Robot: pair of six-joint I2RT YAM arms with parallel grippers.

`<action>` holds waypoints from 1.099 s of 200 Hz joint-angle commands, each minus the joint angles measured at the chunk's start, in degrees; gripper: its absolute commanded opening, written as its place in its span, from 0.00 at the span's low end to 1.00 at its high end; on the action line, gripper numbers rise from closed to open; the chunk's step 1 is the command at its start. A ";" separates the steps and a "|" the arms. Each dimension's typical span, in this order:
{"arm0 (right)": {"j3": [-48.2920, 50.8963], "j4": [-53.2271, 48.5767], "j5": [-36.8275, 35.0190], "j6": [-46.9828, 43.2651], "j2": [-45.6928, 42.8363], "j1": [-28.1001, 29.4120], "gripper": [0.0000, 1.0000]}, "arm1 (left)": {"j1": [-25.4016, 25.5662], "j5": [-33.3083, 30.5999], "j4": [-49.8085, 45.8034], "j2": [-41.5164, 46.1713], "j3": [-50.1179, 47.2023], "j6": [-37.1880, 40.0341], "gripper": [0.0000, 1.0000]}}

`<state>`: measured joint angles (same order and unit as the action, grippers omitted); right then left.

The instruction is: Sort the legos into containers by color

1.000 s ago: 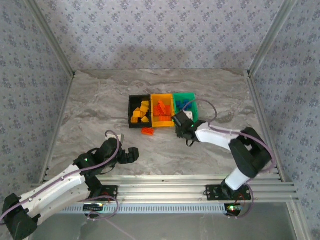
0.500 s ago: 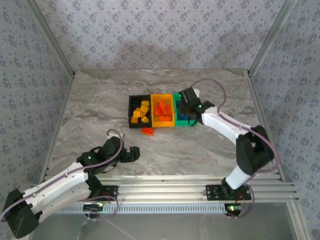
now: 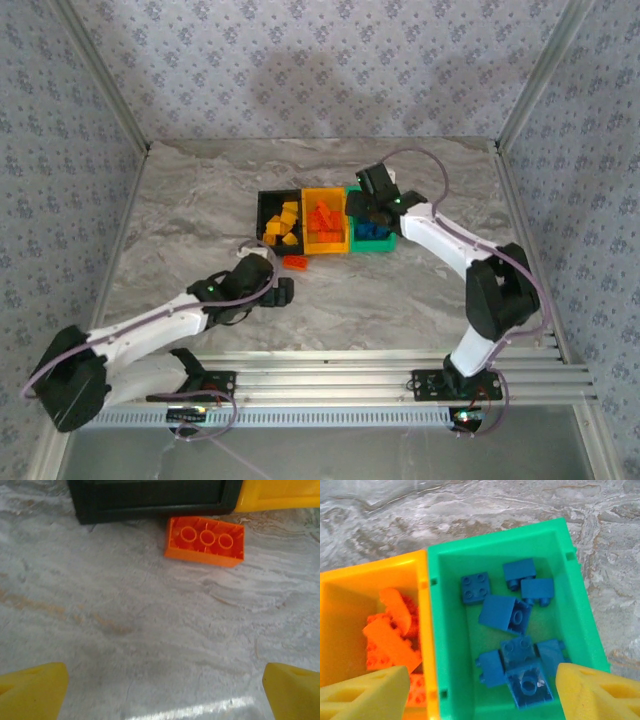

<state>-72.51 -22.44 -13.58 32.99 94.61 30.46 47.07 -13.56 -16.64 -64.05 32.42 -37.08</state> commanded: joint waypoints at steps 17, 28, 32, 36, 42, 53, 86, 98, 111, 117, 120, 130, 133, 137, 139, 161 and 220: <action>7.14 1.14 0.27 1.96 -6.86 0.70 0.80 | 3.72 -8.18 10.83 -11.70 4.49 6.87 1.00; 8.38 1.55 0.52 2.33 -8.30 0.52 0.81 | 4.66 -10.39 12.06 -16.06 6.27 7.97 1.00; 8.77 1.60 0.57 2.34 -8.63 0.49 0.81 | 4.84 -10.89 12.49 -17.58 6.61 8.23 1.00; 9.07 1.56 0.60 2.47 -9.08 0.40 0.81 | 5.00 -11.41 12.92 -19.01 7.23 8.44 1.00; 9.42 1.52 0.60 2.62 -9.72 0.24 0.81 | 4.97 -11.87 13.52 -21.05 8.02 8.57 1.00; 10.13 1.65 0.97 2.60 -10.91 -0.03 0.82 | 5.05 -12.64 14.25 -24.55 9.64 9.01 1.00; 11.10 1.81 1.28 2.62 -13.66 -0.49 0.83 | 4.97 -16.78 14.54 -31.86 13.40 9.53 0.97; 11.42 1.79 1.45 2.61 -14.30 -0.66 0.83 | 4.62 -17.15 14.62 -33.96 14.38 9.47 0.96; 11.64 1.77 1.62 2.62 -14.77 -0.76 0.83 | 4.27 -16.79 15.15 -36.11 15.14 9.48 0.94; 11.88 1.83 1.63 2.61 -14.95 -0.75 0.83 | 4.11 -16.73 15.31 -37.09 15.57 9.61 0.93; 11.99 1.93 1.71 2.60 -15.11 -0.77 0.83 | 4.09 -16.73 15.32 -37.56 15.73 9.65 0.92; 12.21 2.02 1.81 2.65 -15.47 -0.82 0.83 | 3.91 -16.89 15.45 -39.02 16.39 10.01 0.90; 12.29 1.97 1.81 2.61 -15.57 -0.88 0.83 | 3.86 -16.93 15.56 -39.45 16.61 10.13 0.90; 12.43 2.01 1.81 2.62 -15.78 -0.84 0.83 | 3.82 -16.92 15.74 -39.92 16.79 10.26 0.89; 12.47 2.08 1.81 2.61 -15.88 -0.88 0.83 | 3.82 -17.02 15.87 -40.16 16.84 10.34 0.89; 12.67 2.05 1.93 2.60 -16.72 -0.85 0.83 | 3.43 -17.90 16.28 -42.03 17.32 10.71 0.86; 13.16 1.81 2.33 2.60 -17.22 -1.70 0.83 | 3.38 -18.34 17.61 -42.67 16.71 11.24 0.67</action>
<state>-59.99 -20.34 -11.55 35.09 78.72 29.39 51.70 -30.09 2.79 -103.42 50.13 -27.35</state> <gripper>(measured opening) 0.832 0.706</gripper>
